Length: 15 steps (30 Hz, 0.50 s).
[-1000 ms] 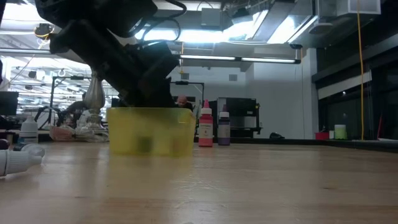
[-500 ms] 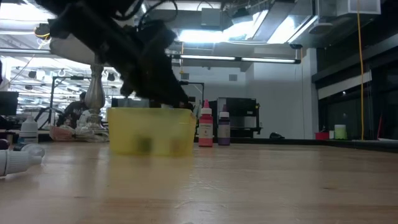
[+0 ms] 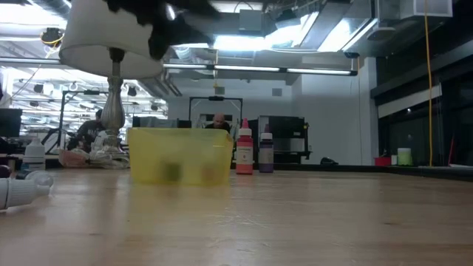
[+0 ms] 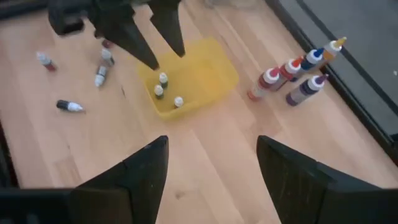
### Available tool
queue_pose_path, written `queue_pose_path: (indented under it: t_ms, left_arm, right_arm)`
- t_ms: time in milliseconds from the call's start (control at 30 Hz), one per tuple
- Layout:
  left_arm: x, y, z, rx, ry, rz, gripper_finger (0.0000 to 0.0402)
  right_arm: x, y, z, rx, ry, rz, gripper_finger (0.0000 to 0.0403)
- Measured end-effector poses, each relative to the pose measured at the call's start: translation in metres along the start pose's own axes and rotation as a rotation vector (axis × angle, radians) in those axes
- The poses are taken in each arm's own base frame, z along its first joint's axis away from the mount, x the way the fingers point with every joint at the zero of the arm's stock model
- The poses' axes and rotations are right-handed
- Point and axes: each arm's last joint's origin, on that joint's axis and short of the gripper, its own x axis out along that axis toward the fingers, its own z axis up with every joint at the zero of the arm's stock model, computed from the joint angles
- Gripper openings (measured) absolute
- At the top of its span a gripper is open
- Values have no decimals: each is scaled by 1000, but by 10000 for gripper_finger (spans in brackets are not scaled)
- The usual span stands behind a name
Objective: Pick & Place food coloring
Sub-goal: Put the small black bottle into the yellow bin
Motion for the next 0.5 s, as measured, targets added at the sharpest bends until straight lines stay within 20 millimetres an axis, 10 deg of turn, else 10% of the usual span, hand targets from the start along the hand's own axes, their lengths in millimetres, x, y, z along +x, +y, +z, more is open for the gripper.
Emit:
queue_pose_path:
  t_ms: [500]
  left_arm:
    - [-41, -5, 32, -48, -66, -262, 246]
  right_arm:
    - [6, 20, -35, 546, -14, -47, 244]
